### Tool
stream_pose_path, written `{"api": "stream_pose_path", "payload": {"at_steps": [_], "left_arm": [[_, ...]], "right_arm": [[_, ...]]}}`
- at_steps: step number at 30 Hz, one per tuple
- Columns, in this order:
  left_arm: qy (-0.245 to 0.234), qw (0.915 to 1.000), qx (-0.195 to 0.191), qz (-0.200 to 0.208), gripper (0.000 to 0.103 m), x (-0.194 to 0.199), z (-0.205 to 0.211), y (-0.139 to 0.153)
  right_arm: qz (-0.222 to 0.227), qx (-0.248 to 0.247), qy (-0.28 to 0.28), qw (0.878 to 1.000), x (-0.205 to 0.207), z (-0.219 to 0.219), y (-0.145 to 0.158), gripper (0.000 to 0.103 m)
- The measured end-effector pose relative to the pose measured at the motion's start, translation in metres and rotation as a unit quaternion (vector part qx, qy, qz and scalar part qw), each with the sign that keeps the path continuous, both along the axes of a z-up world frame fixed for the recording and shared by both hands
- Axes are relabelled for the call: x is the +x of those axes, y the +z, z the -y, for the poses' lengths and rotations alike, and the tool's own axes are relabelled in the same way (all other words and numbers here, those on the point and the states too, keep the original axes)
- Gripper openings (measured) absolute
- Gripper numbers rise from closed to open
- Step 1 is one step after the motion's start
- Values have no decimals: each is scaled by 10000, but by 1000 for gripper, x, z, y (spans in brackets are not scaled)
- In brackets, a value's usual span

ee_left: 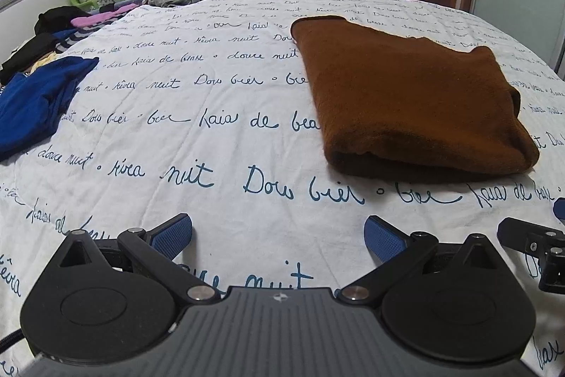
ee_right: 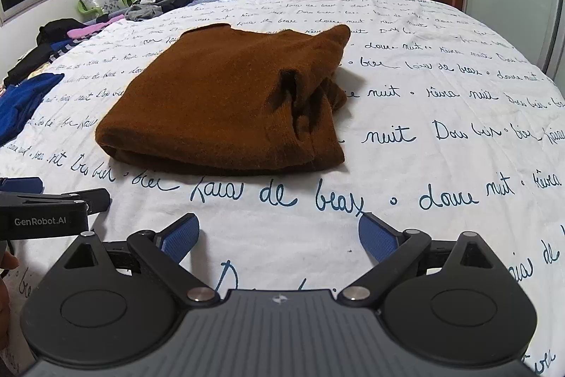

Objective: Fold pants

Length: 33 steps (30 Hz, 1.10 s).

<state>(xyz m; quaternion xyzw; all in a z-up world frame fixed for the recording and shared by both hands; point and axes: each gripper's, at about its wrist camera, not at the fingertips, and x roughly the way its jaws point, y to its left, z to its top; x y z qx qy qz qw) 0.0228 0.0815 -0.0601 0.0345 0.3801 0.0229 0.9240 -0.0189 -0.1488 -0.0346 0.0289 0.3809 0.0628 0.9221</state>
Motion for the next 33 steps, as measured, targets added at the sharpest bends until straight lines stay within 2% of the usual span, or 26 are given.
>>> {"api": "stream_pose_path", "payload": {"at_steps": [10,33], "left_arm": [[100,9999,-113,-58,103,2,-2,-4],[96,9999,-41,-42,103,0,1,-4]], "right_arm": [[-32,-22,8,10000,1,-1,-2,100],[-23,-59,-3,10000,2,-1,-4,101]]}}
